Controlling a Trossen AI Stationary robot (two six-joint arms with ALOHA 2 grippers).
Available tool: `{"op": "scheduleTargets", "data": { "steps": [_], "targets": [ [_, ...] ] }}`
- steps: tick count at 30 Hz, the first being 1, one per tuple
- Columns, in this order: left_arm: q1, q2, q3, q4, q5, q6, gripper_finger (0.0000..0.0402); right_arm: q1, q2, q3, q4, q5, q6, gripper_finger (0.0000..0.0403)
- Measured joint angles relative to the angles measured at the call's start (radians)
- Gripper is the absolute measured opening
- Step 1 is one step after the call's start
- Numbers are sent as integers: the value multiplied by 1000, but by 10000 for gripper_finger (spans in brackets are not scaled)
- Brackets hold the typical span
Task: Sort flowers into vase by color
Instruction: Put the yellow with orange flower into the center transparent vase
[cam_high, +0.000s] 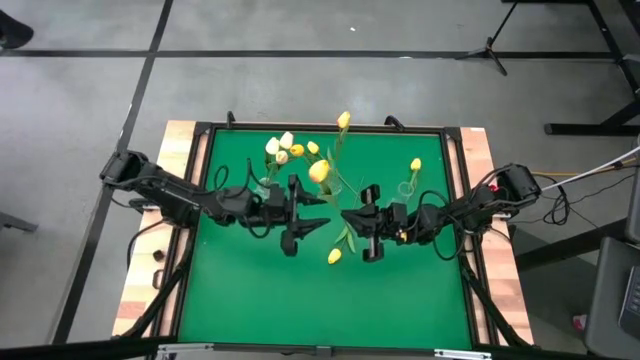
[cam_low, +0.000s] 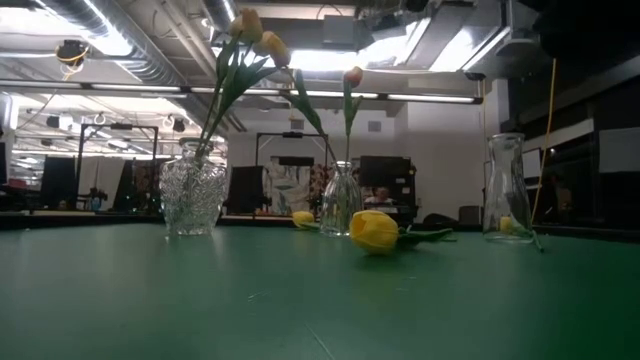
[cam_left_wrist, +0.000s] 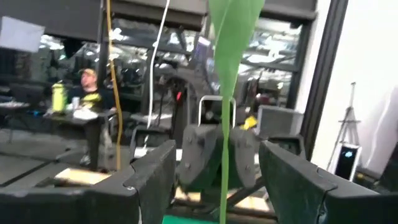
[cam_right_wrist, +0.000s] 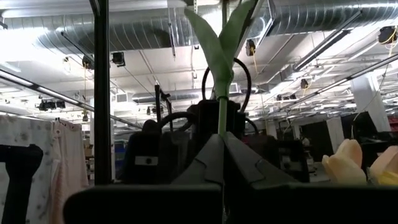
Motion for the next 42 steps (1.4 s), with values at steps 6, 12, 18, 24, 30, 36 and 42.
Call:
{"op": "scheduleTargets", "data": {
  "steps": [6, 12, 18, 24, 30, 36, 42],
  "targets": [
    [17, 0, 0, 60, 44, -7, 227, 0, 22, 0, 3, 4, 7, 0],
    [29, 0, 0, 61, 63, -33, 227, 0, 23, 0, 6, 8, 12, 0],
    [29, 0, 0, 62, 63, -34, 218, 0, 23, 0, 6, 8, 12, 0],
    [29, 23, 0, 86, 72, -33, 193, 0, 25, 34, -19, 3, 12, 0],
    [29, 34, 0, 89, 74, -35, 186, 0, 28, 82, -119, 0, 0, 0],
    [18, 34, 0, 94, 74, -39, 186, 0, 28, 86, -140, 0, 0, 0],
    [18, 34, 0, 91, 71, -52, 168, 0, 28, 86, -152, 0, 0, 0]
  ]
}}
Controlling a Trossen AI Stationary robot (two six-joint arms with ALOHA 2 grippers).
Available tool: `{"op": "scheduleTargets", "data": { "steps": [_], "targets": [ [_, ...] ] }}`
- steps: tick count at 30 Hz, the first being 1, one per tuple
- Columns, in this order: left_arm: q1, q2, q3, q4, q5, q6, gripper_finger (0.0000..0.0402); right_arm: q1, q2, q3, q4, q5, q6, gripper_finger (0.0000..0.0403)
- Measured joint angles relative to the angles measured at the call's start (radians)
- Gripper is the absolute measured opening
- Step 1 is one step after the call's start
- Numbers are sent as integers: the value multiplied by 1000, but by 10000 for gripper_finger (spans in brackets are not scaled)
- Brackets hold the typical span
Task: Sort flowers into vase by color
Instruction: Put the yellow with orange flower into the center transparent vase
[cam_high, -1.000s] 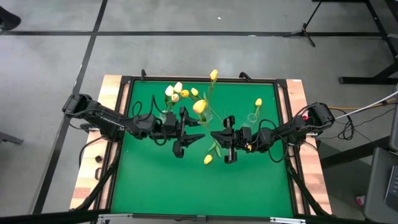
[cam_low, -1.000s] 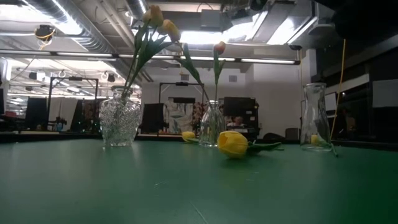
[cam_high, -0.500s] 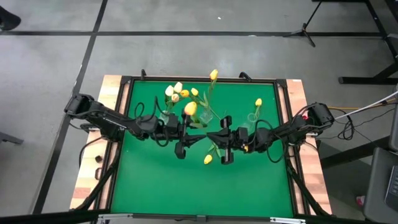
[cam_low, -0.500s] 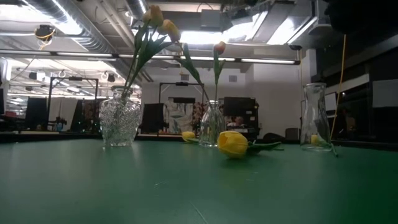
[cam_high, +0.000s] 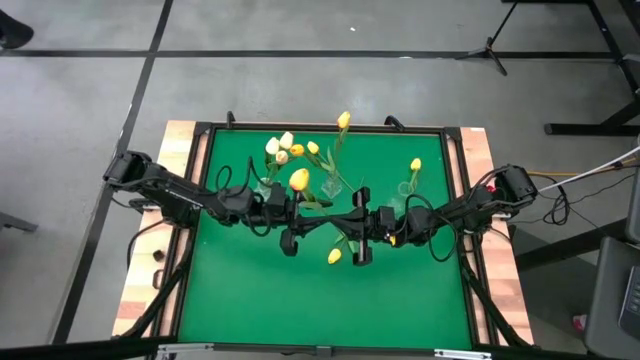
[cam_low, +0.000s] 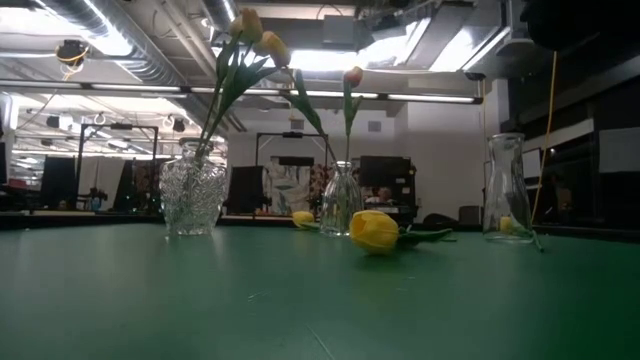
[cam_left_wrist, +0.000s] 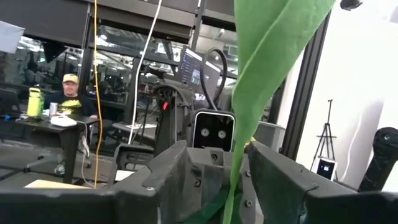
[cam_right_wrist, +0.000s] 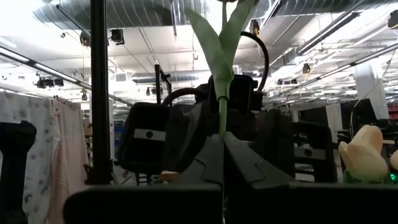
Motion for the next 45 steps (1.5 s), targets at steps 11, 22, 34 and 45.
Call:
{"op": "scheduleTargets", "data": {
  "steps": [11, 22, 34, 45],
  "targets": [
    [-1, 0, 0, -2, -51, -2, 54, -1, 0, 0, 0, 29, 9, 0],
    [1, 0, 0, -8, -65, -3, 12, 1, -1, 1, -42, 168, 11, 41],
    [0, 0, 0, -108, -108, -30, 8, 1, 0, 0, -135, 198, -5, 157],
    [-12, 0, 0, -221, -186, -34, 8, 1, 0, -1, -313, 240, 29, 159]
  ]
}}
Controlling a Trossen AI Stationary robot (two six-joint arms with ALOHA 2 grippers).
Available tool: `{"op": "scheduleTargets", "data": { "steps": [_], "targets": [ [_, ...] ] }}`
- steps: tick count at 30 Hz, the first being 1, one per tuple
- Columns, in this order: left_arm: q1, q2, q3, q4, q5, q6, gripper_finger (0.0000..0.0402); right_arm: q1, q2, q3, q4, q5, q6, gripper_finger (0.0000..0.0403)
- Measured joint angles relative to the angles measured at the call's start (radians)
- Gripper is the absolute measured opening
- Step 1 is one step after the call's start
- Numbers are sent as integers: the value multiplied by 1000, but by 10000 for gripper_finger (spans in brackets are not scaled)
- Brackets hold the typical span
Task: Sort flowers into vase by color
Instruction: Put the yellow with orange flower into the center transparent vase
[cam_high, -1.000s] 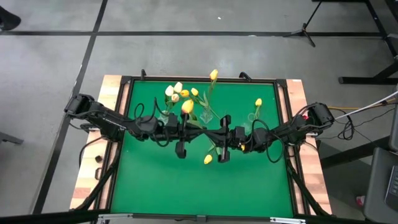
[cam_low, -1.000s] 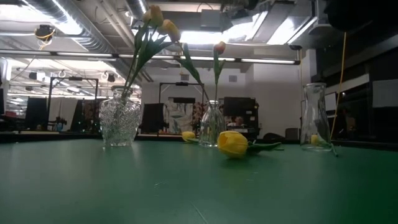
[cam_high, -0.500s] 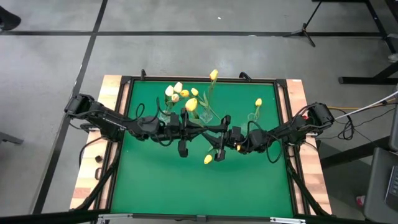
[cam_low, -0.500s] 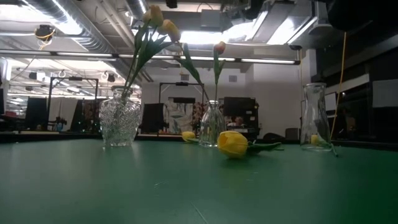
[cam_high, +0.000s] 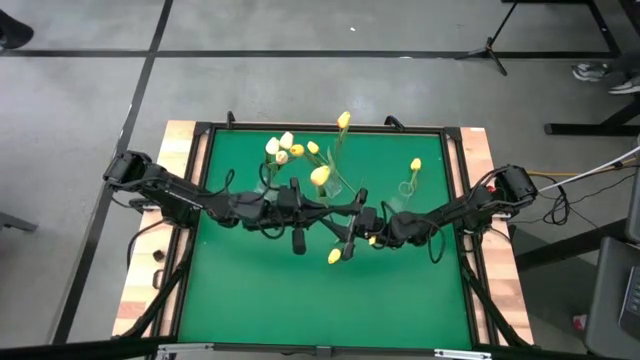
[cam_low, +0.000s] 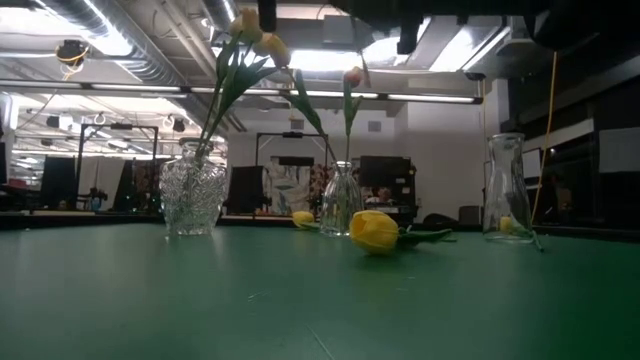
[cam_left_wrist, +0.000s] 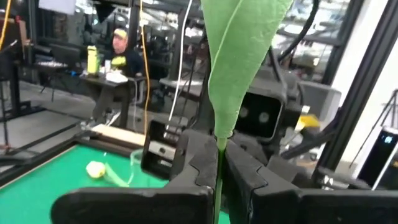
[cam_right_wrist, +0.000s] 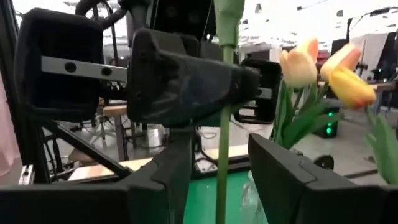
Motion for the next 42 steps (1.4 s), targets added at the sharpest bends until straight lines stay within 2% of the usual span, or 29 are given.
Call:
{"op": "scheduleTargets", "data": {
  "steps": [10, 18, 25, 32, 42],
  "targets": [
    [0, 0, 0, -147, -1, -3, 7, 0, 0, 0, -113, 78, 7, 159],
    [0, 0, 0, -208, 5, -2, 6, -1, 0, 0, -257, 75, 143, 159],
    [2, 0, 0, -236, 64, 0, 6, -1, 0, 0, -288, 14, 191, 159],
    [2, 0, 0, -322, 69, -2, 6, -9, 0, 0, -300, -19, 215, 159],
    [2, 0, 0, -338, 140, 7, 5, -29, 0, 0, -349, -93, 292, 159]
  ]
}}
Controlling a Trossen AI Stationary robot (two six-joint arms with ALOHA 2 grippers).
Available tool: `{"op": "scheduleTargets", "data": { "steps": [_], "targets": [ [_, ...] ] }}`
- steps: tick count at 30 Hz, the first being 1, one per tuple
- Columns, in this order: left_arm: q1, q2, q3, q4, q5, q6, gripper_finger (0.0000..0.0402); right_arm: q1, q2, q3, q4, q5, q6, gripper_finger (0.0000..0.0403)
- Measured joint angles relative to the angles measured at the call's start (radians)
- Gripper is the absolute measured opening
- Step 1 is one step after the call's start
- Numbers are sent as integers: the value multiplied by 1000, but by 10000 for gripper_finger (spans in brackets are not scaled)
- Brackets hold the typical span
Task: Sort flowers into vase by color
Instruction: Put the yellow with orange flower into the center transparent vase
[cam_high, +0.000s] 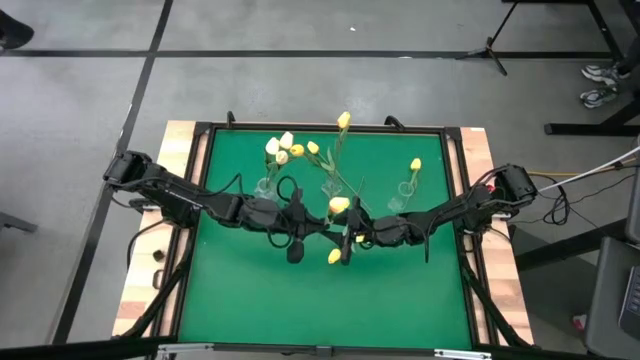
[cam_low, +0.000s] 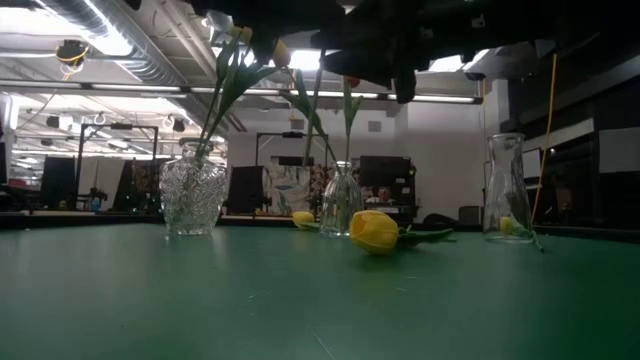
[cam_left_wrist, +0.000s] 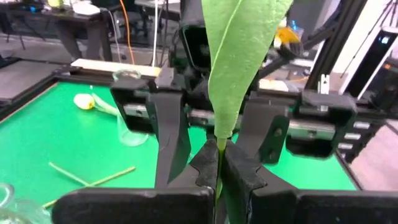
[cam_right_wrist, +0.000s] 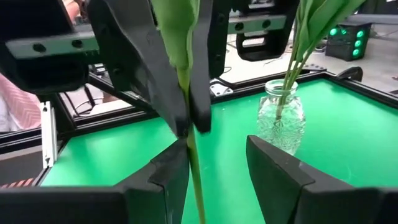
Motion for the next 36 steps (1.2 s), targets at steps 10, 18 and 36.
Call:
{"op": "scheduleTargets", "data": {
  "steps": [10, 18, 36],
  "targets": [
    [1, 0, 0, -15, 21, 11, 5, -1, 0, 0, -6, -17, 1, 159],
    [3, 0, 0, -15, 21, 11, 5, -7, 0, 0, -19, -26, 26, 159],
    [4, 0, 0, -23, 13, -2, 9, -6, 0, 1, -18, -50, 24, 17]
  ]
}}
